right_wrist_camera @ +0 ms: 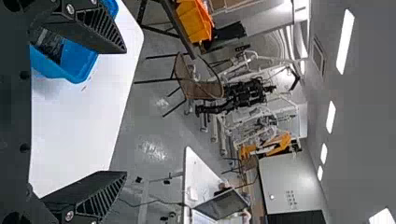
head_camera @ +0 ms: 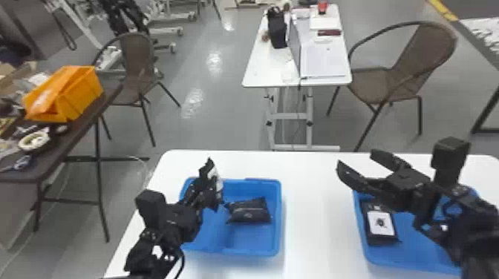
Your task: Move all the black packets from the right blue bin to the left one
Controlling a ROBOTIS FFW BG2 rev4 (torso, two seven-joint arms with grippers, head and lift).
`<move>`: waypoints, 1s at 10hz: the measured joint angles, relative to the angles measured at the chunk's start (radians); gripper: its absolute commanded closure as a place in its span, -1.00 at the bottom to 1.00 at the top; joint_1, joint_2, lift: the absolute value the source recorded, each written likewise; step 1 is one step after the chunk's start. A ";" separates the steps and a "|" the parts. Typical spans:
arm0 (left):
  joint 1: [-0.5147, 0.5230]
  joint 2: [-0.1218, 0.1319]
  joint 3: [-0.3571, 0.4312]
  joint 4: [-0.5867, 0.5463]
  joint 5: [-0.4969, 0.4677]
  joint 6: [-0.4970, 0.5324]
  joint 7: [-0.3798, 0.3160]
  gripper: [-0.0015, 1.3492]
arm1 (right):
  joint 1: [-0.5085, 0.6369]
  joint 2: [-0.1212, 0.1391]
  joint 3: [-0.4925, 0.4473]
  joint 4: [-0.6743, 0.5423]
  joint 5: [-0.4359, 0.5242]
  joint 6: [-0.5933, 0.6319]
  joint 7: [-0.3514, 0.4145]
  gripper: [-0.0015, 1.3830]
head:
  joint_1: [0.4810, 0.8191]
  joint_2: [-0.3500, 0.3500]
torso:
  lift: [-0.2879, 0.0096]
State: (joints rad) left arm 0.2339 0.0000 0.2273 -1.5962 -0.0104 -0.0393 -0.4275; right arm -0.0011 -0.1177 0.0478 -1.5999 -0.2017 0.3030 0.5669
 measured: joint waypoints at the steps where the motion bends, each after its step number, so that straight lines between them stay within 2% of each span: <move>1: 0.000 0.000 0.001 0.019 0.006 -0.023 0.000 -0.73 | 0.002 -0.022 -0.006 0.010 0.003 0.017 0.000 -0.86 | 0.27 0.43 | 0.94; 2: 0.000 0.000 0.003 0.025 0.026 -0.044 0.000 -0.91 | 0.008 -0.029 -0.014 0.013 0.019 0.052 -0.006 -0.86 | 0.27 0.40 | 0.94; 4: 0.000 0.000 -0.002 0.025 0.085 -0.065 -0.002 -0.81 | 0.057 -0.008 -0.057 0.021 0.058 0.086 -0.093 -0.86 | 0.27 0.31 | 0.94; 5: 0.000 0.000 -0.007 0.024 0.121 -0.067 -0.007 -0.81 | 0.078 0.003 -0.080 0.056 0.069 0.058 -0.097 -0.85 | 0.27 0.26 | 0.94; 7: -0.001 0.000 -0.012 0.023 0.160 -0.076 -0.012 -0.80 | 0.084 0.006 -0.089 0.128 0.086 0.016 -0.121 -0.85 | 0.27 0.21 | 0.94; 9: -0.001 0.000 -0.013 0.023 0.188 -0.076 -0.014 -0.80 | 0.084 0.017 -0.087 0.174 0.127 -0.013 -0.239 -0.85 | 0.27 0.15 | 0.94; 10: 0.001 0.000 -0.013 0.023 0.197 -0.074 -0.017 -0.80 | 0.083 0.034 -0.086 0.201 0.132 -0.023 -0.297 -0.85 | 0.27 0.12 | 0.94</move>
State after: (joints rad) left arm 0.2345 0.0000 0.2142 -1.5730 0.1863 -0.1136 -0.4445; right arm 0.0824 -0.0836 -0.0386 -1.3987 -0.0694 0.2804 0.2703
